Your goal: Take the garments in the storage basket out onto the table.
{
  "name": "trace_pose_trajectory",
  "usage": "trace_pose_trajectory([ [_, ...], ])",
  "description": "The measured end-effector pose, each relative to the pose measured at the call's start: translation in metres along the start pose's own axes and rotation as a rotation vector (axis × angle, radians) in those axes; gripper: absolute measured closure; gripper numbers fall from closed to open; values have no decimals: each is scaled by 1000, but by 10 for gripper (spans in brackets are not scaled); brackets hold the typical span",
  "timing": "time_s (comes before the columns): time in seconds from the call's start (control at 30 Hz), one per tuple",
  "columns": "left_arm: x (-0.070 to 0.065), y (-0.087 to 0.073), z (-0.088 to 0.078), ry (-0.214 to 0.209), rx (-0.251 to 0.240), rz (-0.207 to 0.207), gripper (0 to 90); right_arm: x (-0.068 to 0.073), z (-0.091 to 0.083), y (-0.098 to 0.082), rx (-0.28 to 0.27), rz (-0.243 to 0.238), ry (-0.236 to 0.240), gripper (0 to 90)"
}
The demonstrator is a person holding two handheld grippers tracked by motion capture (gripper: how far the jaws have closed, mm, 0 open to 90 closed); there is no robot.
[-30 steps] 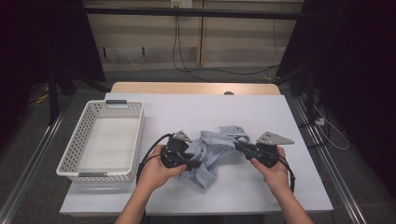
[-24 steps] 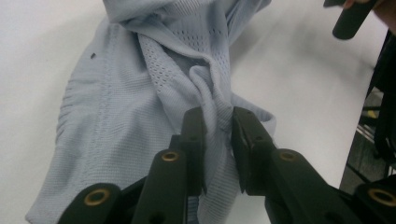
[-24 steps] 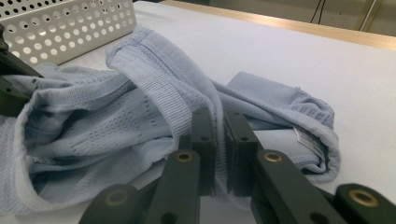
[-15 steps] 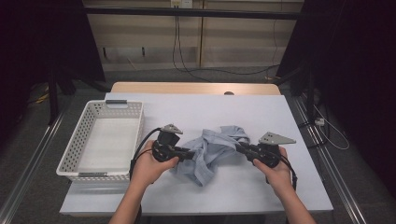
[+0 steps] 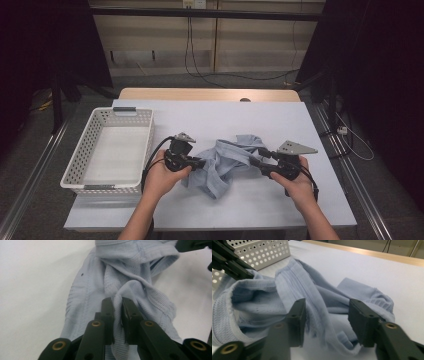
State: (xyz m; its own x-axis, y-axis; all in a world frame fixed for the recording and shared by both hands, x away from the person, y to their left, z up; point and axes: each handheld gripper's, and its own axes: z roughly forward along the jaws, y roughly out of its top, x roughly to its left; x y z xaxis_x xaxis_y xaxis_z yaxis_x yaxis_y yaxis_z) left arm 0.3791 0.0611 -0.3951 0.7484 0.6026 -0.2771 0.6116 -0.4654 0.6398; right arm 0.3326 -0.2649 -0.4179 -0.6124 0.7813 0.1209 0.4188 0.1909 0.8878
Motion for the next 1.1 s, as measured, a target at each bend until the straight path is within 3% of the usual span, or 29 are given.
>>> trace_pose_trajectory([
  [0.17, 2, -2, 8, 15, 25, 5, 812, 8, 7, 9, 16, -39, 14, 402],
  [0.37, 2, -4, 12, 17, 24, 5, 812, 17, 18, 17, 25, -58, 57, 391],
  [0.5, 2, -5, 12, 14, 21, 1, 810, 20, 25, 24, 49, -89, 53, 404],
  [0.57, 2, -5, 11, 12, 21, -3, 809, 21, 29, 28, 52, -81, 67, 408],
  [0.67, 1, -5, 11, 11, 22, -4, 809, 24, 36, 30, 96, -107, 76, 479],
  [0.77, 0, -5, 12, 11, 19, -2, 809, 24, 42, 29, 117, -100, 99, 555],
  [0.87, 1, -5, 12, 6, 24, 1, 806, 24, 43, 25, 140, -85, 123, 748],
  [0.9, 2, -5, 11, 7, 23, -3, 806, 23, 43, 24, 152, -73, 147, 853],
  [0.97, 3, -4, 8, 10, 8, -6, 806, 19, 41, 21, 152, -58, 160, 889],
  [1.1, 9, -3, -3, 19, -40, -30, 806, 9, 31, 19, 120, -20, 134, 892],
])
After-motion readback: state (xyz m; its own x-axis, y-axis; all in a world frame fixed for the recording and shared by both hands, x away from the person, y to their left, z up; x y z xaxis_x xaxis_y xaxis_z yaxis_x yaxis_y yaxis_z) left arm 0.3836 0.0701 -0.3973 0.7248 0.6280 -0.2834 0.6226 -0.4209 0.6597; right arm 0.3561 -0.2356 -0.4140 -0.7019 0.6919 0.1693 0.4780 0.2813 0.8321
